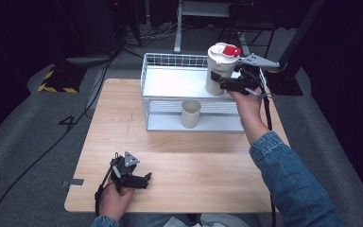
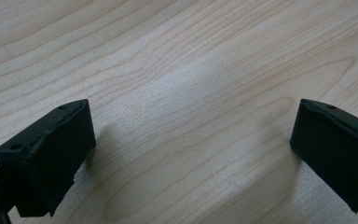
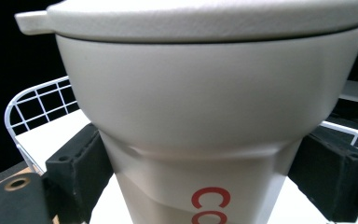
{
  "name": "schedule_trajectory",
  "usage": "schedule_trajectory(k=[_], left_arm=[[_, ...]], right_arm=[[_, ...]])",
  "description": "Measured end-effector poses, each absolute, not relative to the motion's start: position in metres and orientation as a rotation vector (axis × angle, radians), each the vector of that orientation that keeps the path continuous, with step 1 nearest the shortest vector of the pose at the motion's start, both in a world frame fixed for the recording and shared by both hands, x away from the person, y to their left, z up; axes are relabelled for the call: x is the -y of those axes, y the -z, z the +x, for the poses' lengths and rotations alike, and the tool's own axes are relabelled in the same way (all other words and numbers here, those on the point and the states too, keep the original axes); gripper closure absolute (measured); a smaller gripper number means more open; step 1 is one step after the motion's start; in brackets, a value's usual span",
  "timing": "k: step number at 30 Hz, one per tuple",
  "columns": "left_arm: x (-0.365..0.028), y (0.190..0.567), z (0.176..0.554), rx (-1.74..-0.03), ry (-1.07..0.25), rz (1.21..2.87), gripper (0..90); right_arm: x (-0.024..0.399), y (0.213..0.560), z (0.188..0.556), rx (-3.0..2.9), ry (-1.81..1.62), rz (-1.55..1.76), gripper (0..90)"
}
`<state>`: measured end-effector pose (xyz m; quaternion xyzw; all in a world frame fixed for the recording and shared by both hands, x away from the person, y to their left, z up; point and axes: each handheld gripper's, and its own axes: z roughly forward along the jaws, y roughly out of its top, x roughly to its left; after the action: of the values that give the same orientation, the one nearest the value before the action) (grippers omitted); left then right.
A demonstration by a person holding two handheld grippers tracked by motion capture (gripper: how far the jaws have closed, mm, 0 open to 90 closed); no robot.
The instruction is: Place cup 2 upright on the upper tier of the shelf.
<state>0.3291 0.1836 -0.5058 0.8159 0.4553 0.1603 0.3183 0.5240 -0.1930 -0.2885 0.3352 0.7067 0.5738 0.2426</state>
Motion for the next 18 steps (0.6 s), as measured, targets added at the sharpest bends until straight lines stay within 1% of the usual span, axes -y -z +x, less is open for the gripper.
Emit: schedule_trajectory(k=[8,18], left_arm=[[-0.1836,0.5057,0.3291,-1.198,-0.421,2.147,0.3],[-0.1836,0.5058,0.3291,-1.198,-0.422,2.146,0.3]], right_arm=[[0.1971,0.2876,0.5244,-1.944,-1.623,0.937,10.3],[0.2033,0.2809,0.516,-1.982,-1.582,0.933,8.3]])
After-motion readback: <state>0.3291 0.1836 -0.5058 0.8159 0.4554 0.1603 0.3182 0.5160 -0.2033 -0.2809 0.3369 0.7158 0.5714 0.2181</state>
